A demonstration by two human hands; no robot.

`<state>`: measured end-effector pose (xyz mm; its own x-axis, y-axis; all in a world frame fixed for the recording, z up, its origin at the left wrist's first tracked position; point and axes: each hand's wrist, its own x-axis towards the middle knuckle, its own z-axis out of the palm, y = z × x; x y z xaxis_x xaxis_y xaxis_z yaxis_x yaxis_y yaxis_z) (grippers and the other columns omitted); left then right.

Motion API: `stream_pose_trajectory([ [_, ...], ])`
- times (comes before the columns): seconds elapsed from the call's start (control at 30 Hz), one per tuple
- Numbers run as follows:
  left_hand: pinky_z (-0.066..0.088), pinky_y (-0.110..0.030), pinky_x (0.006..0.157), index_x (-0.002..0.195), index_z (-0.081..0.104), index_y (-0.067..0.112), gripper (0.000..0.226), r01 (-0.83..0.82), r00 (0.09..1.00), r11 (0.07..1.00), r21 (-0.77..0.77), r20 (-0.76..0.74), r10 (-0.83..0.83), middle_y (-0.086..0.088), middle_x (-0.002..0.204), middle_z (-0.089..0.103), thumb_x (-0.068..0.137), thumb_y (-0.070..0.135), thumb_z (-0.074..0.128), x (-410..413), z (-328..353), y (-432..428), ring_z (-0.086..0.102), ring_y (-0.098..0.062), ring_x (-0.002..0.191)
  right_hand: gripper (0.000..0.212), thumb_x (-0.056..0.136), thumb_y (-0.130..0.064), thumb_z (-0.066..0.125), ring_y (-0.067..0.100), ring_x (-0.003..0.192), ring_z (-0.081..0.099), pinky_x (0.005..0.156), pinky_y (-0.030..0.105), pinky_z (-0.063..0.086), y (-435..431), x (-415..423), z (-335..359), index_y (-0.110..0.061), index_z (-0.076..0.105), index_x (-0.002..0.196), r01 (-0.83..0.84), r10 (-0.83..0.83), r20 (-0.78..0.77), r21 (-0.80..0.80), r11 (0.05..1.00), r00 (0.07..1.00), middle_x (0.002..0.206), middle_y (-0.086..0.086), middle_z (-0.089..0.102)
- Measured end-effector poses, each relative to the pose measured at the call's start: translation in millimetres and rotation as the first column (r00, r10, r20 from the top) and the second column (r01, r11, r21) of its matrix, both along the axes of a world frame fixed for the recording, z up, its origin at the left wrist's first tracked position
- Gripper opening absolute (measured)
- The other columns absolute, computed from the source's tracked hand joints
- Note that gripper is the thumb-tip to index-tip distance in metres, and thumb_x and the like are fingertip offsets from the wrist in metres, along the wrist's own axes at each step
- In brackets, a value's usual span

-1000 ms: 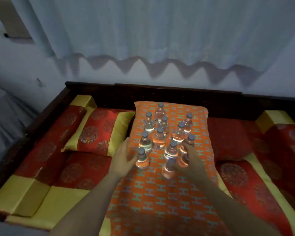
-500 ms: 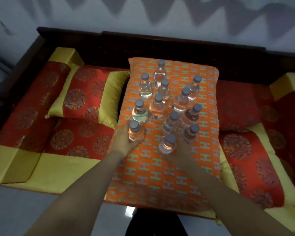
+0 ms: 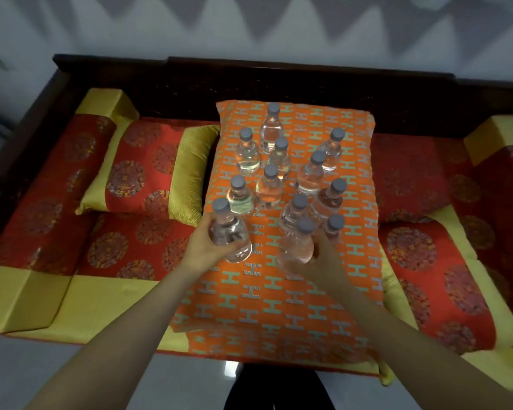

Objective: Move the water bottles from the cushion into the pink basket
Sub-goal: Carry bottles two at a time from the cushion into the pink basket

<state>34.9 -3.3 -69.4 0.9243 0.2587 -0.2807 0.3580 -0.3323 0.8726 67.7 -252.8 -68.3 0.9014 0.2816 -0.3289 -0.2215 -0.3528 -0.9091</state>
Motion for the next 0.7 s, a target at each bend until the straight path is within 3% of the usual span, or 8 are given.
stream_pose_trajectory([
  [0.1, 0.052, -0.021, 0.079, 0.114, 0.055, 0.018, 0.056, -0.004, 0.997, 0.993, -0.115, 0.074, 0.012, -0.001, 0.11, 0.065, 0.066, 0.016, 0.084, 4.5, 21.8, -3.6, 0.064, -0.012, 0.097, 0.06, 0.069, -0.018, 0.085, 0.01, 0.087, 0.068, 0.065, 0.023, 0.056, -4.2, 3.4, 13.6, -0.021, 0.052, 0.119, 0.087, -0.09, 0.049, 0.069, 0.994, 0.995, 0.104, -0.003, 0.066],
  [0.23, 0.053, -0.037, 0.085, 0.11, 0.059, 0.02, 0.051, 0.021, 0.988, 0.988, -0.154, 0.155, 0.004, -0.004, 0.107, 0.067, 0.066, 0.033, 0.082, 19.0, 51.5, -16.0, 0.065, -0.018, 0.099, 0.052, 0.07, -0.014, 0.083, 0.004, 0.075, 0.063, 0.061, 0.02, 0.052, -13.8, 8.6, 41.1, -0.018, 0.055, 0.113, 0.196, -0.208, 0.105, 0.113, 0.974, 0.972, 0.094, 0.0, 0.064],
  [0.3, 0.054, -0.038, 0.084, 0.111, 0.061, 0.02, 0.055, 0.037, 0.987, 0.984, -0.176, 0.162, -0.008, -0.003, 0.107, 0.069, 0.064, 0.038, 0.082, 27.8, 59.2, -26.7, 0.066, -0.019, 0.098, 0.047, 0.069, -0.012, 0.082, 0.0, 0.07, 0.062, 0.061, 0.017, 0.049, -23.2, 10.6, 53.8, -0.015, 0.056, 0.108, 0.265, -0.278, 0.128, 0.114, 0.958, 0.952, 0.091, -0.001, 0.064],
  [0.43, 0.053, -0.027, 0.075, 0.114, 0.061, 0.009, 0.046, 0.077, 0.978, 0.973, -0.216, 0.204, -0.032, 0.001, 0.093, 0.069, 0.073, 0.017, 0.079, 41.2, 72.5, -61.3, 0.065, -0.003, 0.083, 0.04, 0.07, -0.011, 0.082, -0.005, 0.067, 0.057, 0.061, 0.013, 0.046, -61.0, 4.7, 74.4, -0.015, 0.059, 0.103, 0.381, -0.396, 0.215, 0.106, 0.918, 0.893, 0.085, -0.003, 0.063],
  [0.53, 0.05, -0.016, 0.067, 0.113, 0.06, 0.009, 0.044, 0.174, 0.966, 0.963, -0.206, 0.227, -0.126, 0.008, 0.084, 0.065, 0.074, 0.014, 0.079, 50.0, 79.9, -100.9, 0.062, 0.007, 0.071, 0.046, 0.063, -0.023, 0.084, 0.0, 0.069, 0.058, 0.061, 0.018, 0.048, -107.2, -9.8, 89.2, -0.016, 0.061, 0.102, 0.491, -0.502, 0.225, 0.108, 0.865, 0.835, 0.082, -0.007, 0.063],
  [0.6, 0.053, -0.019, 0.068, 0.115, 0.059, 0.01, 0.055, 0.226, 0.958, 0.947, -0.227, 0.226, -0.174, 0.002, 0.089, 0.067, 0.068, 0.023, 0.084, 51.3, 91.5, -131.5, 0.064, 0.001, 0.077, 0.042, 0.064, -0.024, 0.084, -0.001, 0.067, 0.058, 0.062, 0.019, 0.048, -142.1, -22.5, 96.9, -0.019, 0.06, 0.098, 0.556, -0.557, 0.246, 0.082, 0.827, 0.793, 0.082, -0.007, 0.062],
  [0.7, 0.057, -0.038, 0.074, 0.108, 0.06, 0.014, 0.061, 0.292, 0.942, 0.926, -0.24, 0.238, -0.235, -0.007, 0.095, 0.07, 0.057, 0.036, 0.084, 54.1, 95.1, -170.6, 0.068, -0.02, 0.086, 0.037, 0.068, -0.015, 0.084, 0.002, 0.069, 0.059, 0.068, 0.028, 0.049, -188.5, -40.3, 106.4, -0.021, 0.06, 0.096, 0.611, -0.597, 0.272, 0.038, 0.791, 0.755, 0.083, -0.005, 0.063],
])
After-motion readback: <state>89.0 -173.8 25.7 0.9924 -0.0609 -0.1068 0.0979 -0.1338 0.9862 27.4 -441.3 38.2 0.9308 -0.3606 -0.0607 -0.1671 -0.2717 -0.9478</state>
